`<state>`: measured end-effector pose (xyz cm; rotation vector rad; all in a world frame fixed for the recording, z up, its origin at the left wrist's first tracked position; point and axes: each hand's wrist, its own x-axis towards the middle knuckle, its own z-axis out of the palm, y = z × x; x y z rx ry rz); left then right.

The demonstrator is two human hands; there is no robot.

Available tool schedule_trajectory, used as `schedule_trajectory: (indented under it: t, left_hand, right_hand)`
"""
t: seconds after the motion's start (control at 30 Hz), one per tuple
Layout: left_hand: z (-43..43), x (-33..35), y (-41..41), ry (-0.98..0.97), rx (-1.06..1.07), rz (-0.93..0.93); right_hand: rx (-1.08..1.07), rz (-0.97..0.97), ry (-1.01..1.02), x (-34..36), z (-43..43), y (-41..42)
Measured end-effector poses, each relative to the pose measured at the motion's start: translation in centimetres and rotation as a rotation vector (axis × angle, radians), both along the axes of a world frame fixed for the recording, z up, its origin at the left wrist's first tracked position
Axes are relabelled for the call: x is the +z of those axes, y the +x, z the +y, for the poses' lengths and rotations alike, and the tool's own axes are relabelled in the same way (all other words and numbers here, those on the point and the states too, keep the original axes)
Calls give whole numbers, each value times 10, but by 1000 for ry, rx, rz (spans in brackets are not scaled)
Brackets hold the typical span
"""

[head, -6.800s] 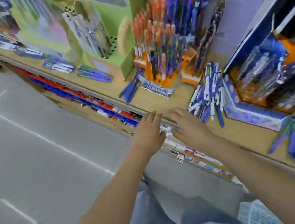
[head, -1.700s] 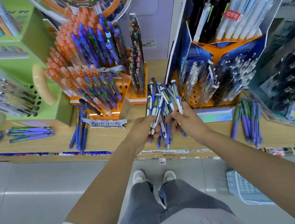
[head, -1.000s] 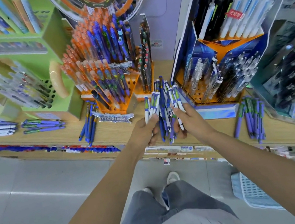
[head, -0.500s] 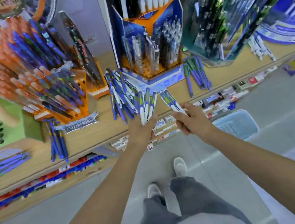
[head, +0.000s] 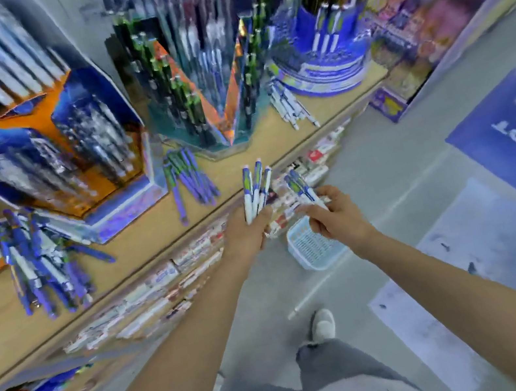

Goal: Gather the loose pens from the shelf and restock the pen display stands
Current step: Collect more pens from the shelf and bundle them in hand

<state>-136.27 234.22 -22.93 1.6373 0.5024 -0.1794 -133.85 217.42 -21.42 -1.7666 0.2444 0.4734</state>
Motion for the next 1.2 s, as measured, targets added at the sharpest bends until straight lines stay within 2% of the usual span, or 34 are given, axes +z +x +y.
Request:
schedule_trajectory:
  t: [0.13, 0.33, 0.7, 0.8, 0.97, 1.2]
  left_hand:
    - [-52, -3, 45, 66, 24, 75]
    - [-88, 7, 106, -97, 147, 94]
    - [-88, -14, 231, -49, 132, 101]
    - [-91, -20, 256, -95, 153, 124]
    - [-94, -26, 283, -149, 246, 115]
    - [-95, -40, 291, -30, 291, 99]
  right_hand:
    - [18, -3, -7, 5, -52, 51]
    - [72, -34, -8, -4, -81, 127]
    - [111, -39, -38, -25, -47, 258]
    - [99, -31, -70, -32, -40, 284]
    - [176, -32, -111, -45, -32, 315]
    - [287, -94, -85, -49, -32, 330]
